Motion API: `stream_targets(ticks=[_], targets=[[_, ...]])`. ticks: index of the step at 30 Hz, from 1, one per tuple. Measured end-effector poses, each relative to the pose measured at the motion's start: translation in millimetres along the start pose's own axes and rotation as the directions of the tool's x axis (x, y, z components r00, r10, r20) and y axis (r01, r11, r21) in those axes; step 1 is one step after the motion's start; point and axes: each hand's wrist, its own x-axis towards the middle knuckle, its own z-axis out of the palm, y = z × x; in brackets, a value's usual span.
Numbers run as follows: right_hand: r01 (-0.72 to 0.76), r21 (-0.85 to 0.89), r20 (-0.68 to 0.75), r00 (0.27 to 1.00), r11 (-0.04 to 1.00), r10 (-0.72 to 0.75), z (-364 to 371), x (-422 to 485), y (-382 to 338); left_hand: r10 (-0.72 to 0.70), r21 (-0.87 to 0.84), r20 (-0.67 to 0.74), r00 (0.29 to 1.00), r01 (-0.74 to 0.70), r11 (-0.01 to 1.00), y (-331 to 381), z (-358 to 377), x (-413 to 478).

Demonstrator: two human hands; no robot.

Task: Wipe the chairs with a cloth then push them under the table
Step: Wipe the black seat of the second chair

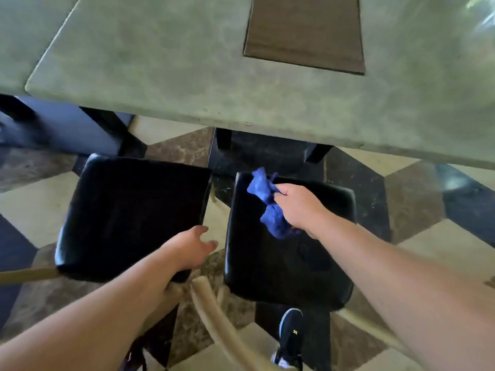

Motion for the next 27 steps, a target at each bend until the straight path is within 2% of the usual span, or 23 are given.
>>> stream_targets(ticks=[4, 6, 9, 11, 13, 15, 17, 19, 22, 27], targets=[[0.083, -0.017, -0.1, 0.991, 0.996, -0.085, 9.0, 43.0, 36.8, -0.059, 0.011, 0.057, 0.997, 0.058, 0.998, 13.4, 20.7, 35.5], [0.104, -0.014, -0.133, 0.986, 0.995, -0.105, 25.4, 68.9, 43.4, -0.081, 0.058, 0.153, 0.985, 0.073, 0.996, 16.7, 22.2, 58.7], [0.178, -0.064, -0.193, 0.963, 0.982, -0.187, 58.3, 111.8, 45.1, -0.123, -0.121, 0.274, 0.954, 0.161, 0.979, 28.7, 20.8, 100.1], [0.273, -0.144, -0.214, 0.93, 0.951, -0.299, 79.6, 142.4, 43.9, -0.128, -0.24, 0.23, 0.965, 0.184, 0.953, 41.5, 26.2, 133.6], [0.343, -0.281, -0.124, 0.913, 0.896, -0.388, 100.7, 171.7, 53.0, -0.112, -0.307, 0.123, 0.986, 0.145, 0.941, 54.7, 43.1, 166.5], [0.335, -0.517, 0.046, 0.93, 0.788, -0.365, 121.9, 190.6, 73.3, -0.099, -0.352, 0.034, 0.994, 0.105, 0.93, 65.7, 67.9, 193.1], [0.347, -0.645, 0.12, 0.926, 0.681, -0.358, 137.3, 198.3, 97.3, -0.174, -0.424, -0.04, 0.984, 0.141, 0.895, 74.1, 92.1, 211.8], [0.372, -0.631, 0.088, 0.906, 0.681, -0.414, 145.1, 195.5, 112.3, -0.25, -0.543, -0.115, 0.961, 0.15, 0.826, 74.3, 106.2, 222.9], [0.373, -0.572, 0.008, 0.893, 0.73, -0.45, 155.9, 180.4, 121.7, -0.166, -0.708, -0.13, 0.977, 0.025, 0.705, 65.8, 114.7, 223.2], [0.369, -0.502, 0.098, 0.923, 0.783, -0.372, 170.8, 133.5, 142.9, -0.144, -0.777, -0.129, 0.981, -0.01, 0.63, 57.9, 117.4, 214.2]])
